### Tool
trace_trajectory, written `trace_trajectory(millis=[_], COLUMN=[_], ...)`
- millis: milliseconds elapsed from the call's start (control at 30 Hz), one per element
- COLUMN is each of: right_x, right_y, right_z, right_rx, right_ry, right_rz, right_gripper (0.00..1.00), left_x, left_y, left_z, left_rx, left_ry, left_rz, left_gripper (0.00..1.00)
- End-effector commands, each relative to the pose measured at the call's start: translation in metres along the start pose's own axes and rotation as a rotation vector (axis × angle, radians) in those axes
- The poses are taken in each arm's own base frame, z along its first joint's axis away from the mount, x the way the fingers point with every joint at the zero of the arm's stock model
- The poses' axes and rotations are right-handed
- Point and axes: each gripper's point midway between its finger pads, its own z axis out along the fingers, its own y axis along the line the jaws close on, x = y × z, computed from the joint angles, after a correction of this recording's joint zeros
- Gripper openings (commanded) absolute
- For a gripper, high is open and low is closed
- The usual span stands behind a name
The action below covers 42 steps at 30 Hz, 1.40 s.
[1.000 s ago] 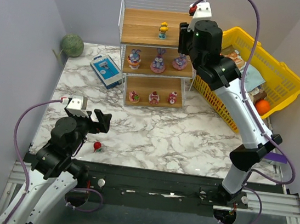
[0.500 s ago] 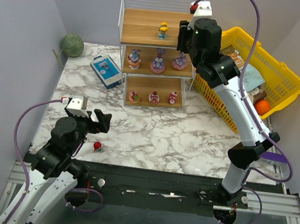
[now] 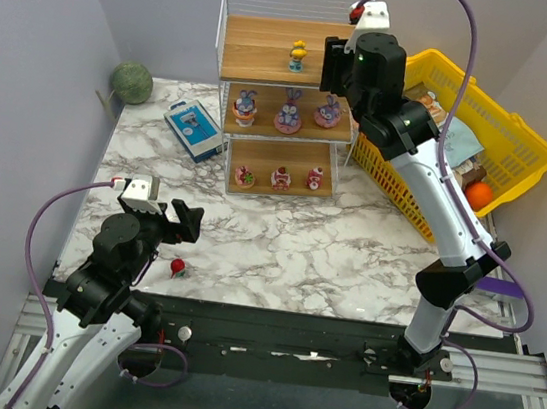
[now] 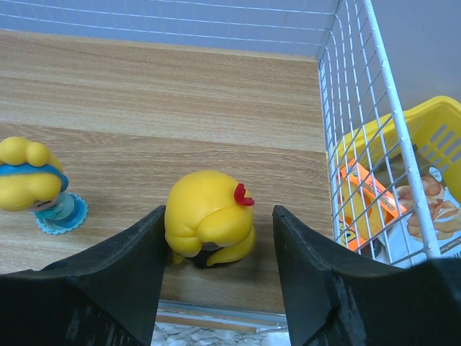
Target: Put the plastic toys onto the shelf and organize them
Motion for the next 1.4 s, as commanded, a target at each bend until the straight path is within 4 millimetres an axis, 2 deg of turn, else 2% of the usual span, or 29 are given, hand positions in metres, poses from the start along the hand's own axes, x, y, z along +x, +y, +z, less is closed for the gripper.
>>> trace_trajectory(millis=[0, 233, 500, 733, 833, 933, 967, 1000, 1067, 1100, 1167, 1200, 1233, 1267, 1300, 1333, 1367], right_x=[0.033, 0.021, -0.015, -0.032, -0.03, -0.023, -0.03, -0.013, -0.003, 0.012, 0.033, 0.018, 0.062, 0.074, 0.071, 0.112, 0.118], right_y=[0.005, 0.011, 0.015, 0.008, 0.009, 0.012, 0.008, 0.016, 0.023, 0.03, 0.037, 0.041, 0.053, 0.06, 0.068, 0.079, 0.086], right_z=[0.006, -0.008, -0.043, -0.068, -0.076, -0.092, -0.108, -0.11, -0.123, -0.139, -0.153, -0.176, -0.175, -0.181, -0.189, -0.194, -0.197], right_rx=[-0.027, -0.098, -0.208, -0.233, -0.258, -0.312, -0.332, -0.383, -0.446, -0.523, -0.585, -0.668, -0.71, -0.745, -0.797, -0.835, -0.858], right_ry=[0.106, 0.071, -0.02, -0.057, -0.052, -0.046, -0.072, -0.051, -0.057, -0.062, -0.056, -0.15, -0.081, -0.082, -0.142, -0.078, -0.099], right_rz=[-0.054, -0.027, 0.023, 0.049, 0.049, 0.059, 0.073, 0.069, 0.092, 0.102, 0.152, 0.174, 0.169, 0.189, 0.195, 0.183, 0.184], right_gripper=[0.67, 0.73, 0.78, 0.8, 0.8, 0.8, 0.8, 0.8, 0.8, 0.8, 0.8, 0.81, 0.85, 0.86, 0.87, 0.89, 0.89], left_x=[0.0, 0.0, 0.0, -0.001, -0.001, -0.002, -0.002, -0.002, -0.003, -0.003, -0.004, -0.004, -0.005, -0.005, -0.005, -0.006, -0.005], left_y=[0.002, 0.002, 0.003, 0.003, 0.004, 0.004, 0.004, 0.004, 0.004, 0.004, 0.004, 0.004, 0.004, 0.005, 0.005, 0.005, 0.005], left_z=[0.001, 0.001, 0.0, -0.001, -0.001, -0.001, -0.002, -0.002, -0.002, -0.003, -0.003, -0.003, -0.004, -0.004, -0.004, -0.004, -0.004], left_rx=[-0.011, -0.01, -0.012, -0.014, -0.017, -0.018, -0.019, -0.018, -0.017, -0.016, -0.014, -0.017, -0.017, -0.019, -0.021, -0.022, -0.022], left_ry=[-0.003, -0.005, -0.009, -0.011, -0.014, -0.016, -0.018, -0.02, -0.023, -0.025, -0.027, -0.028, -0.031, -0.03, -0.033, -0.036, -0.035], left_rz=[-0.003, -0.004, -0.004, -0.004, -0.005, -0.005, -0.005, -0.006, -0.007, -0.007, -0.007, -0.008, -0.008, -0.008, -0.008, -0.009, -0.009], left_gripper=[0.99, 0.99, 0.99, 0.99, 0.99, 0.99, 0.99, 0.99, 0.99, 0.99, 0.99, 0.99, 0.99, 0.99, 0.99, 0.99, 0.99])
